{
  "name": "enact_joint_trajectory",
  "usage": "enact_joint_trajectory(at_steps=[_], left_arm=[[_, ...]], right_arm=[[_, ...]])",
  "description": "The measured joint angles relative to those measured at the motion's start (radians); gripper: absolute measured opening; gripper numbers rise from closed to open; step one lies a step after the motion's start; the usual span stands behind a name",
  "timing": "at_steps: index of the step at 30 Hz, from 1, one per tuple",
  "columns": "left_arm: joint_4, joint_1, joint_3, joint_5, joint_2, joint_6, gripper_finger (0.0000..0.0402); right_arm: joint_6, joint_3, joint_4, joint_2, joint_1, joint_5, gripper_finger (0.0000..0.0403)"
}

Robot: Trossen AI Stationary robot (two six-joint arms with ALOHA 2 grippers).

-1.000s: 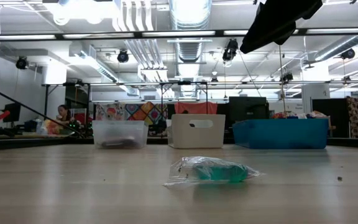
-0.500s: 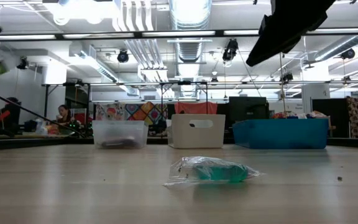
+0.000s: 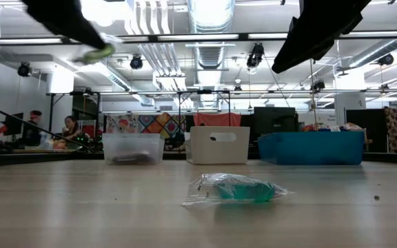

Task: Sort candy
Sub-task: Put the right green jelly candy into the white bin

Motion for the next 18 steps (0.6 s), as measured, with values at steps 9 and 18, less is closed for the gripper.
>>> enact_joint_trajectory(at_steps=[9,18], left_arm=[[0.284,0.374,0.0,0.264,0.051,0.487,0.0],[0.615,0.658,0.0,0.48,0.174,0.711,0.0]], right_arm=[[0.008,-0.003,-0.001,0.0,0.012,0.0,0.0109],[0.017,-0.004,0.002,0.0,0.018,0.0,0.0109]])
